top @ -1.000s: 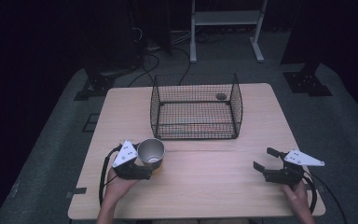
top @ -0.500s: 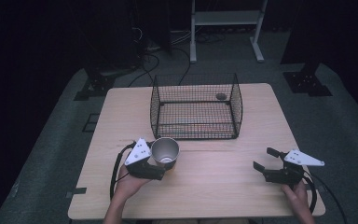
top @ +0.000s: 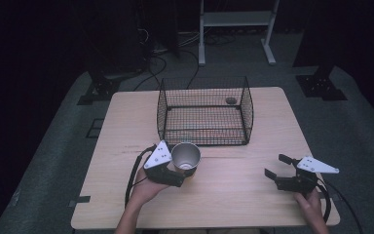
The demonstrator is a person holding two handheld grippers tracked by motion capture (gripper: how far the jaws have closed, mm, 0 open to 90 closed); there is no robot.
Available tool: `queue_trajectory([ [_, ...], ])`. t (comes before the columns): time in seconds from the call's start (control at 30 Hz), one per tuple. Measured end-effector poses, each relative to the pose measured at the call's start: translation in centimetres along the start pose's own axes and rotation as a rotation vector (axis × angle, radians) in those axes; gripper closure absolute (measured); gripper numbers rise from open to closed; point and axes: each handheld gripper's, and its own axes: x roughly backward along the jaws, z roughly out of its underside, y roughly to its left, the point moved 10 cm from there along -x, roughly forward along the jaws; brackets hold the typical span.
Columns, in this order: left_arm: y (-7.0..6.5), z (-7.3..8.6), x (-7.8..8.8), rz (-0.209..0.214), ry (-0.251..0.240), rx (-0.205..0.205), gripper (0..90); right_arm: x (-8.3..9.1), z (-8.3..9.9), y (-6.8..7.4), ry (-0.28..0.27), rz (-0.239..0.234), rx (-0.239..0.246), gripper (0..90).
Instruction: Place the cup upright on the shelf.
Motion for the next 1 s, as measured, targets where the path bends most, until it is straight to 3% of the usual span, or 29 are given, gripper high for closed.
queue_trajectory([
  [0.43,-0.6,-0.7,-1.3,0.038,0.015,-0.012,13.3,0.0,0.0,0.0,-0.004,-0.004,-0.009,12.7],
  [0.67,-1.0,-2.4,-1.9,0.069,0.009,-0.026,13.3,0.0,0.0,-0.1,-0.004,0.000,-0.016,12.7],
  [0.83,-1.5,-2.6,-2.9,0.088,0.012,-0.021,13.4,0.0,0.0,-0.1,0.000,0.000,-0.017,12.7],
  [1.0,-1.4,-3.7,-4.0,0.097,0.036,-0.054,13.4,0.1,-0.1,-0.2,-0.008,-0.006,-0.025,12.7],
])
